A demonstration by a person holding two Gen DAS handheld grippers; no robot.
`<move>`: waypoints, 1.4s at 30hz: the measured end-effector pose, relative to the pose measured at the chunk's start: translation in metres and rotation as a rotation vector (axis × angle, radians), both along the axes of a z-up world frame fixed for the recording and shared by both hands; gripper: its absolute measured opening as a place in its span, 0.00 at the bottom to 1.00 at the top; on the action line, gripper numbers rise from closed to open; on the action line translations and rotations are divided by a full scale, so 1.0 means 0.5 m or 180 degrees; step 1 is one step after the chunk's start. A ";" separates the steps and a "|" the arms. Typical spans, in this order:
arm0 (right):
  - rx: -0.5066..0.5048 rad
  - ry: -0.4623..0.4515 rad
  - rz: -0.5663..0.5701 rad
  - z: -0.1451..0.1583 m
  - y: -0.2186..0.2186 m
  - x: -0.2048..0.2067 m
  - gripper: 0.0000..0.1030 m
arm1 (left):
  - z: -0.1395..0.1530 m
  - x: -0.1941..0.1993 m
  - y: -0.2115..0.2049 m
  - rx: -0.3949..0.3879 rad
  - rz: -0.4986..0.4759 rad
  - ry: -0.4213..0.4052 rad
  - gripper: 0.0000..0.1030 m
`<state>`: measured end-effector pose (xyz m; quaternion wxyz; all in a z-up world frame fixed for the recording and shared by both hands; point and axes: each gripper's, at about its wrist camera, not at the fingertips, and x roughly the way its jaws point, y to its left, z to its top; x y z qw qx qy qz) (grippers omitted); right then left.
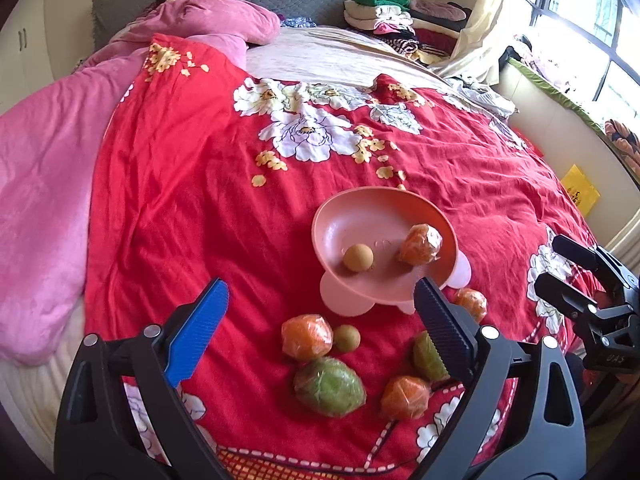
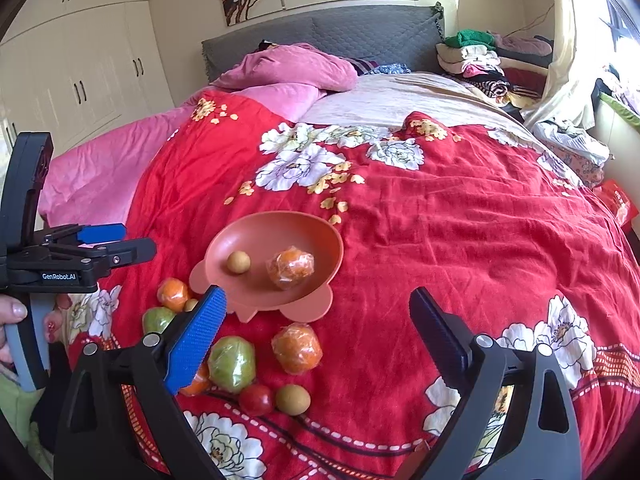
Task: Organize fruits
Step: 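Withdraw both open tools from the bowl toward the remaining fruits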
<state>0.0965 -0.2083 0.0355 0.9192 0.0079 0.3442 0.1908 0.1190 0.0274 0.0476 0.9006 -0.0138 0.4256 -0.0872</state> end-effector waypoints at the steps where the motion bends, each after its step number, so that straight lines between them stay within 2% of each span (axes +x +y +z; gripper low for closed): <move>1: -0.0004 -0.0002 0.0010 0.000 0.003 -0.004 0.90 | -0.001 -0.003 0.001 0.0010 0.0003 0.0000 0.85; 9: -0.0038 0.0033 0.0137 -0.007 0.026 -0.034 0.91 | -0.013 -0.031 0.011 0.0087 0.0011 0.0005 0.86; 21: -0.0177 0.0169 0.0344 -0.050 0.068 -0.082 0.91 | -0.060 -0.066 0.033 0.0125 0.0046 0.0171 0.86; 42: -0.0244 0.0310 0.0448 -0.074 0.093 -0.100 0.91 | -0.120 -0.104 0.014 0.0271 -0.0125 0.0338 0.86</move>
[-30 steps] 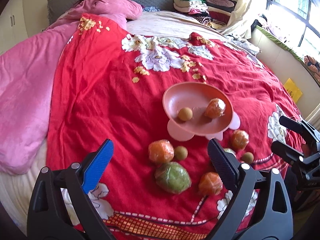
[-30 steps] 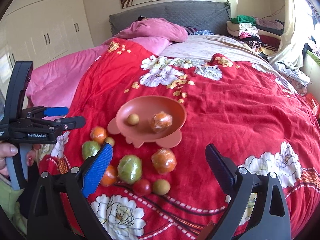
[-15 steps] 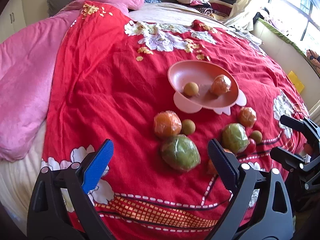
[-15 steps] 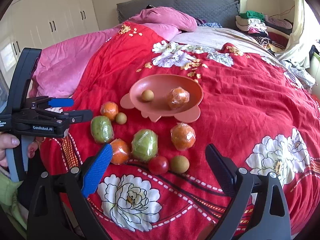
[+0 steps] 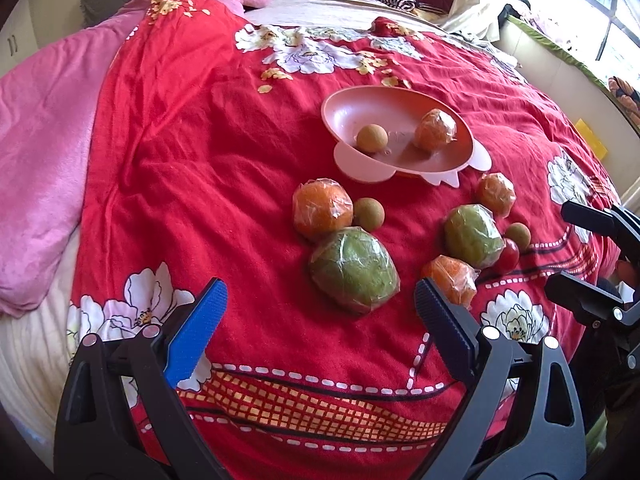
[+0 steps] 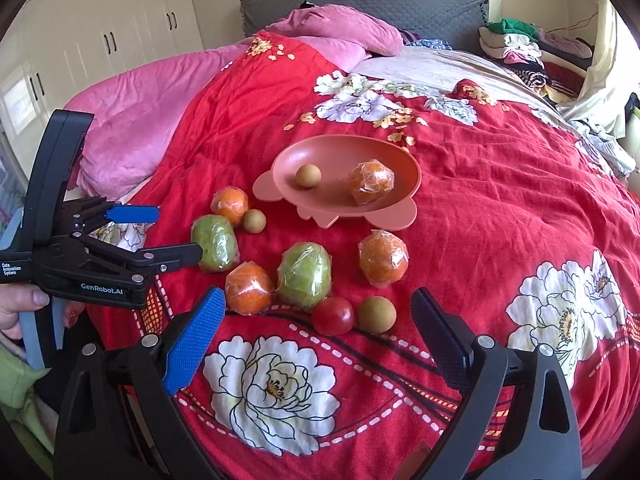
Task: Organize fruits
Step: 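Withdraw both open tools from the bowl toward the remaining fruits, then grasp large wrapped green fruit with left tool while right tool grasps smaller green fruit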
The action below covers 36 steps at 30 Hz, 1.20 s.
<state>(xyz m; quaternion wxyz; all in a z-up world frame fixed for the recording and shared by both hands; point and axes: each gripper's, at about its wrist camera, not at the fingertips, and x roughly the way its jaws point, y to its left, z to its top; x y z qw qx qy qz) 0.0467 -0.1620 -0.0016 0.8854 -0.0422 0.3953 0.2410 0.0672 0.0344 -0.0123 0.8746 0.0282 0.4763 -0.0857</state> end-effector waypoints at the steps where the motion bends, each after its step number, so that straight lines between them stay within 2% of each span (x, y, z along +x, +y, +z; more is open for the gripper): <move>1: 0.0001 0.0003 0.0002 0.000 0.000 -0.001 0.91 | -0.002 0.000 -0.001 0.0003 -0.0011 0.0006 0.86; 8: 0.0007 0.0049 0.0014 -0.007 0.003 0.003 0.90 | -0.014 0.000 -0.008 -0.0023 -0.0085 0.0048 0.76; 21: 0.0039 0.0186 0.0008 -0.027 0.022 0.028 0.87 | -0.038 0.020 -0.012 -0.0062 -0.0102 0.0105 0.68; 27: 0.0065 0.0354 -0.0024 -0.042 0.032 0.060 0.70 | -0.043 0.031 -0.020 -0.0034 -0.0139 0.0084 0.67; 29: 0.0021 0.0412 -0.0007 -0.050 0.041 0.072 0.60 | -0.046 0.034 -0.021 -0.0032 -0.0140 0.0090 0.66; 32: -0.0052 0.0486 0.0032 -0.060 0.052 0.086 0.50 | -0.047 0.037 -0.022 -0.0041 -0.0161 0.0088 0.64; 36: -0.0131 0.0586 0.0055 -0.078 0.063 0.108 0.44 | -0.050 0.042 -0.022 -0.0062 -0.0160 0.0091 0.63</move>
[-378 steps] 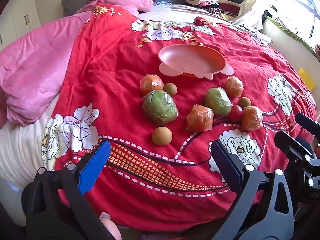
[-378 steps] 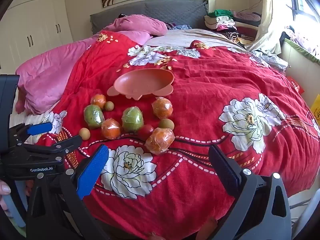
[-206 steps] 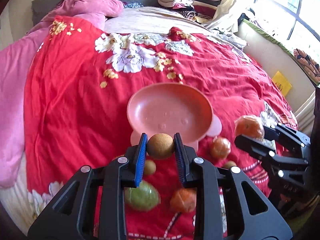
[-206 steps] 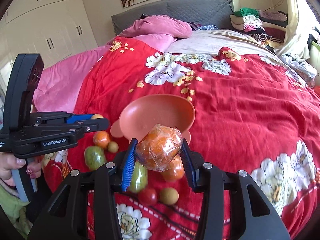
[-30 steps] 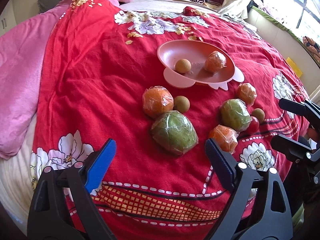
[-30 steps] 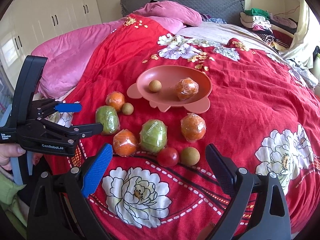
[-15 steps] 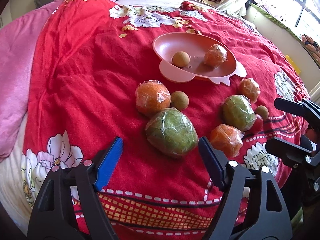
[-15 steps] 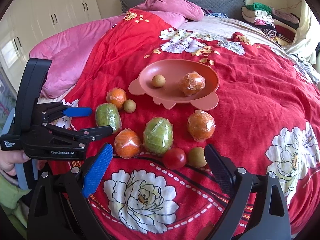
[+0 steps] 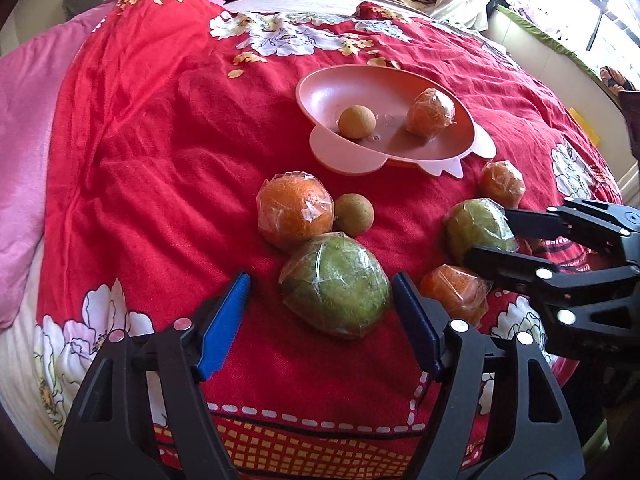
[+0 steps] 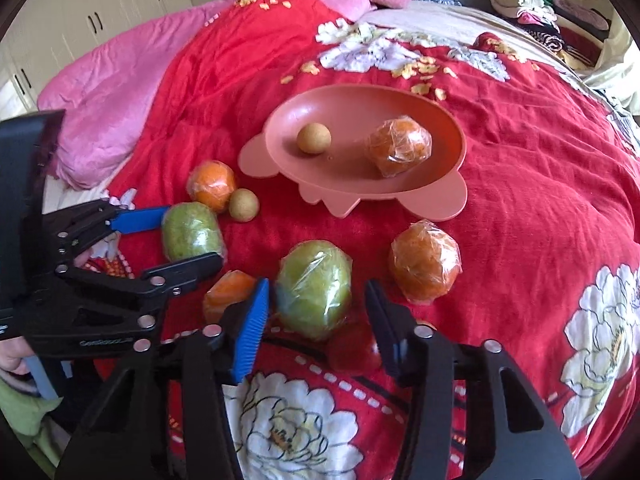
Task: Organize fruits
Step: 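Grasp large wrapped green fruit with left tool while right tool grasps smaller green fruit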
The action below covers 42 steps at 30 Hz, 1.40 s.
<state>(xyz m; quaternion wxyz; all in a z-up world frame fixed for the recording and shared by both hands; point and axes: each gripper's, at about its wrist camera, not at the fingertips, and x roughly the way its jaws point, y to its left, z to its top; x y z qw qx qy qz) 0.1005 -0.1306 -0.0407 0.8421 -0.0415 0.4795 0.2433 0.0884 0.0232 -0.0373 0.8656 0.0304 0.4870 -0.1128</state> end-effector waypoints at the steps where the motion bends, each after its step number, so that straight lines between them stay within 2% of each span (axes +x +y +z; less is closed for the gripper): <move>1: 0.0010 0.0035 0.0018 -0.005 0.002 0.005 0.43 | -0.001 0.001 0.000 -0.0009 -0.0001 0.0002 0.62; 9: 0.0036 0.0047 0.0113 -0.018 0.010 0.017 0.38 | -0.007 0.009 -0.005 0.0010 0.0010 0.0002 0.59; 17: 0.0272 -0.0009 0.0059 0.003 -0.013 -0.007 0.37 | -0.002 0.009 -0.007 -0.0014 -0.0054 -0.0003 0.46; 32: 0.0471 -0.0180 -0.0032 0.045 -0.038 -0.026 0.37 | 0.051 -0.024 0.002 -0.0208 -0.0098 -0.0066 0.45; 42: 0.0567 -0.0314 -0.0191 0.078 -0.078 -0.029 0.37 | 0.103 -0.009 -0.033 -0.0278 -0.0224 -0.0186 0.45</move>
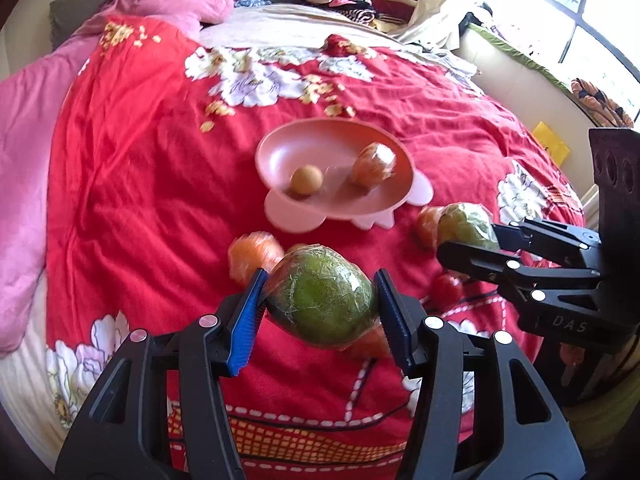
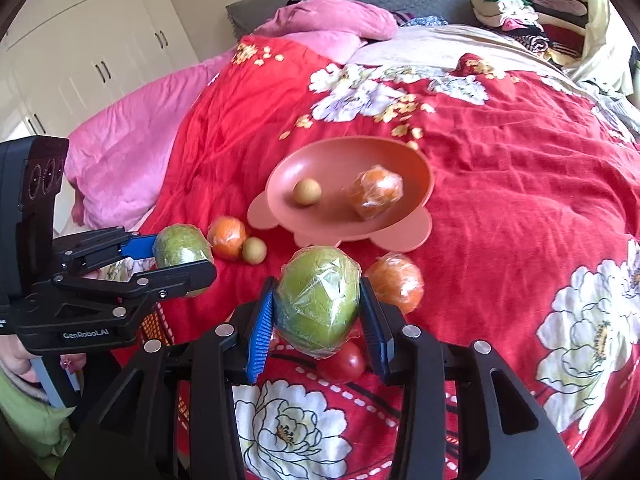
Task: Organize fruits
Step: 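Grasp large wrapped green fruit with left tool while right tool grasps smaller green fruit, then carry both green fruits over the pink bowl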
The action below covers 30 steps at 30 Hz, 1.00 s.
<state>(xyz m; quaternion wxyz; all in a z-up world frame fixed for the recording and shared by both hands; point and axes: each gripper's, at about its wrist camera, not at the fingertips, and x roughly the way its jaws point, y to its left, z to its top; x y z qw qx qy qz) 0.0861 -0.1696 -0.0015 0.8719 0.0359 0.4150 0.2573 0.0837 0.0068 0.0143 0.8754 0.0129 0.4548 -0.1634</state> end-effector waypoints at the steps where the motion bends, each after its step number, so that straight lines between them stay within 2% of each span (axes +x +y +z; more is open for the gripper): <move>1: 0.0008 -0.0027 -0.0009 0.005 -0.003 -0.002 0.37 | 0.007 0.003 -0.005 0.0003 -0.0010 -0.0016 0.45; 10: 0.0055 -0.0095 -0.0111 0.023 -0.033 0.005 0.37 | 0.027 0.025 -0.020 0.0024 -0.0026 -0.0061 0.45; 30: 0.0059 -0.0141 -0.0184 0.034 -0.061 0.044 0.37 | 0.015 0.082 -0.048 0.0087 -0.0034 0.0020 0.45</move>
